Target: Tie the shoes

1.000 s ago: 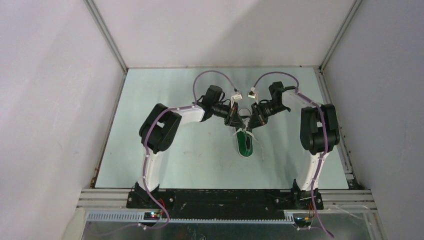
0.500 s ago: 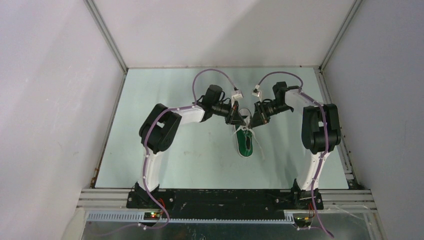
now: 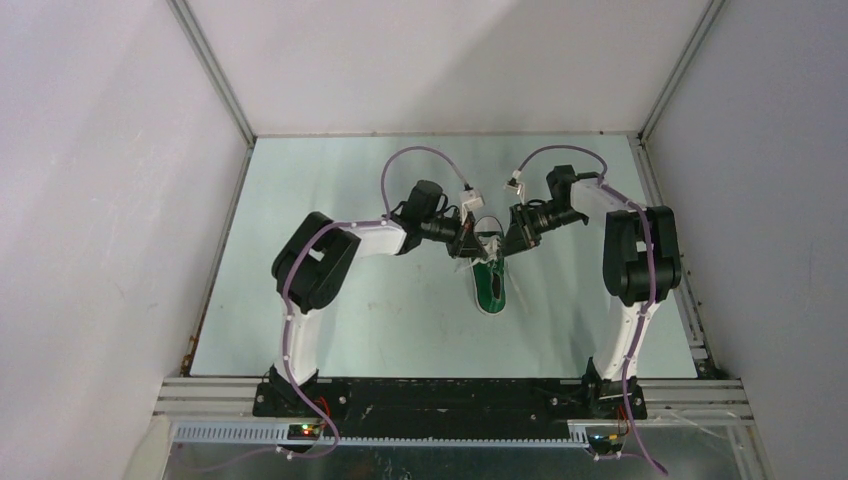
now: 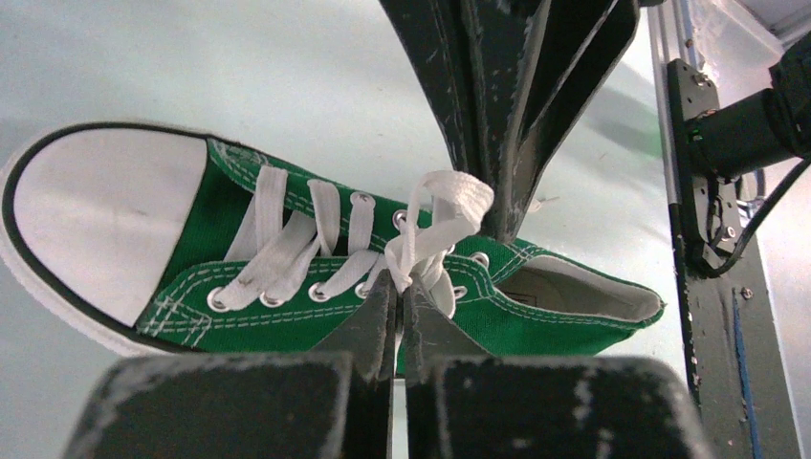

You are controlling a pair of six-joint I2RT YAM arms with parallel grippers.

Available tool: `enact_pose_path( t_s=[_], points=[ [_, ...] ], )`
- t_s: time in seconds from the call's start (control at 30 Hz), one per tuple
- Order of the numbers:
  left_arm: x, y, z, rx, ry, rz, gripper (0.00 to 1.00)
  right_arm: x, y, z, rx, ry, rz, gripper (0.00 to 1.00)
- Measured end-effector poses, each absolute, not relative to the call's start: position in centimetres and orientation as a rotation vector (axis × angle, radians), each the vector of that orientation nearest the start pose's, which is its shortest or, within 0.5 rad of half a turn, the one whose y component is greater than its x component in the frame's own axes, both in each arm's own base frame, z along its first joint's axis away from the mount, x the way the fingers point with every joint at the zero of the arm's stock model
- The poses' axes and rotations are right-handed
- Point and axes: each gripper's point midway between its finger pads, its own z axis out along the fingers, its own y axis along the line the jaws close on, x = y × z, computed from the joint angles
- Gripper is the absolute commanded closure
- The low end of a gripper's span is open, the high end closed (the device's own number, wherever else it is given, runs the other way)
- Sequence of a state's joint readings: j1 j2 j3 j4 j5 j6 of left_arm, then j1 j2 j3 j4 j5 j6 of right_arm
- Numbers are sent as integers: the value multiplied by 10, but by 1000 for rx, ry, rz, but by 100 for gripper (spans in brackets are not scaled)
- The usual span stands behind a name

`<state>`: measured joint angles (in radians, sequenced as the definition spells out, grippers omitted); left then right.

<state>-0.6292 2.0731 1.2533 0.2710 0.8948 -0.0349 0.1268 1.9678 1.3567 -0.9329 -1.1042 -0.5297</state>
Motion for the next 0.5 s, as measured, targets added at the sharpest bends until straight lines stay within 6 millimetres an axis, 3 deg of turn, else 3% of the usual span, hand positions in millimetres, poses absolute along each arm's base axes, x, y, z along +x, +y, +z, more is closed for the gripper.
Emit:
enact_pose_path(
  t_s=[0.27,0.5],
  points=[
    [316,-400,83,1119,1826,-1310,100,332,165,98,-771,2350,1404,87],
    [320,-400,92,1118,1807,-1270,100,363,161,93,-823,2357,1283,86]
  ],
)
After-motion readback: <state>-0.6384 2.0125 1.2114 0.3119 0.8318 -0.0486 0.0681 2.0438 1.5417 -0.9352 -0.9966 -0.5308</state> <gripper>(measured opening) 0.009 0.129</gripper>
